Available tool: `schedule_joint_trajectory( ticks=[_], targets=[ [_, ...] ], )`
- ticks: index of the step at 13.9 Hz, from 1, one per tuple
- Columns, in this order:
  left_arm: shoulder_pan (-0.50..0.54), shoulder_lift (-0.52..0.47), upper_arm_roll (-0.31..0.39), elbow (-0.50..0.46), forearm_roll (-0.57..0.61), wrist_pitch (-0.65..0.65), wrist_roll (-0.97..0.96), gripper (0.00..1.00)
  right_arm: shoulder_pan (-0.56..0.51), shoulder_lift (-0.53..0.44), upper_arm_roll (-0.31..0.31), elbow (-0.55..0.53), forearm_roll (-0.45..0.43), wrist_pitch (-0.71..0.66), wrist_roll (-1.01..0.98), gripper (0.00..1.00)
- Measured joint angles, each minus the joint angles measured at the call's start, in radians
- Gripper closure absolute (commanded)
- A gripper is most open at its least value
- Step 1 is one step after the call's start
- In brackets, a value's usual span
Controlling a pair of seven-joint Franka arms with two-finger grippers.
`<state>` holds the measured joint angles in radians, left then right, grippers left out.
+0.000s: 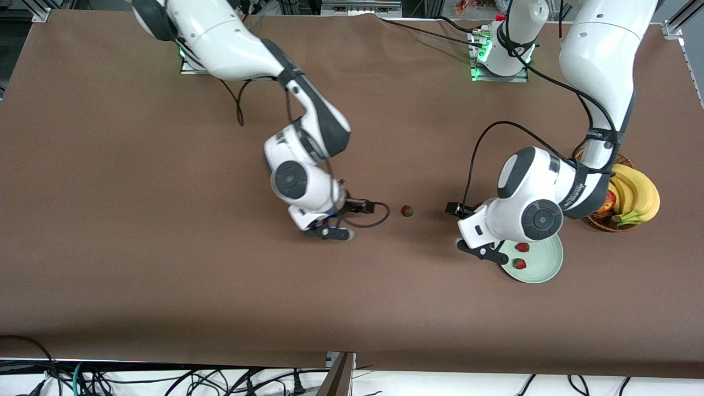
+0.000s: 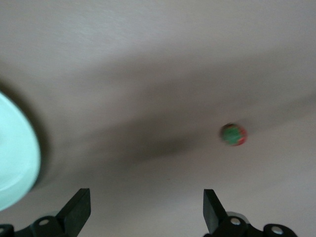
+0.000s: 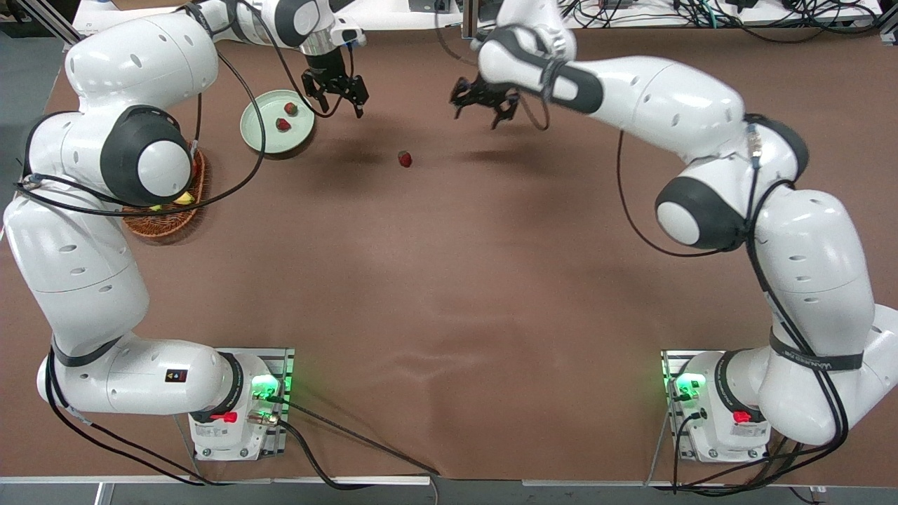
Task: Collect all strawberries into plate
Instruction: 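Grasp the third strawberry with the left gripper while the right gripper withdraws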
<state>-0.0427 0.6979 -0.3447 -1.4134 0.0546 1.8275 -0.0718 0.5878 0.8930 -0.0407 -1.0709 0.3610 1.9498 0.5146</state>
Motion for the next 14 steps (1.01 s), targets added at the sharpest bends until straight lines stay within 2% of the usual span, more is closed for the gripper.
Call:
schedule_joint_trajectory(
  ticks=[2,4,10,12,14],
  targets=[
    [-0.046,0.002,-0.008,-0.021,0.000,0.027,-0.088,0.00,-0.072,-0.037,-0.027,0.001,-0.063,-0.131,-0.120,0.00],
    [-0.103,0.007,-0.009,-0.044,0.000,0.071,-0.208,0.00,-0.105,-0.072,-0.069,0.001,-0.110,-0.202,-0.235,0.00],
    [-0.137,0.018,-0.002,-0.204,0.000,0.325,-0.371,0.00,-0.105,-0.173,-0.271,0.001,-0.123,-0.372,-0.432,0.00],
    [-0.144,0.021,-0.002,-0.244,0.015,0.348,-0.413,0.00,-0.124,-0.198,-0.309,0.001,-0.123,-0.442,-0.493,0.00],
    [-0.160,0.021,-0.003,-0.261,0.059,0.354,-0.465,0.00,-0.158,-0.228,-0.321,0.000,-0.126,-0.469,-0.525,0.00]
  ],
)
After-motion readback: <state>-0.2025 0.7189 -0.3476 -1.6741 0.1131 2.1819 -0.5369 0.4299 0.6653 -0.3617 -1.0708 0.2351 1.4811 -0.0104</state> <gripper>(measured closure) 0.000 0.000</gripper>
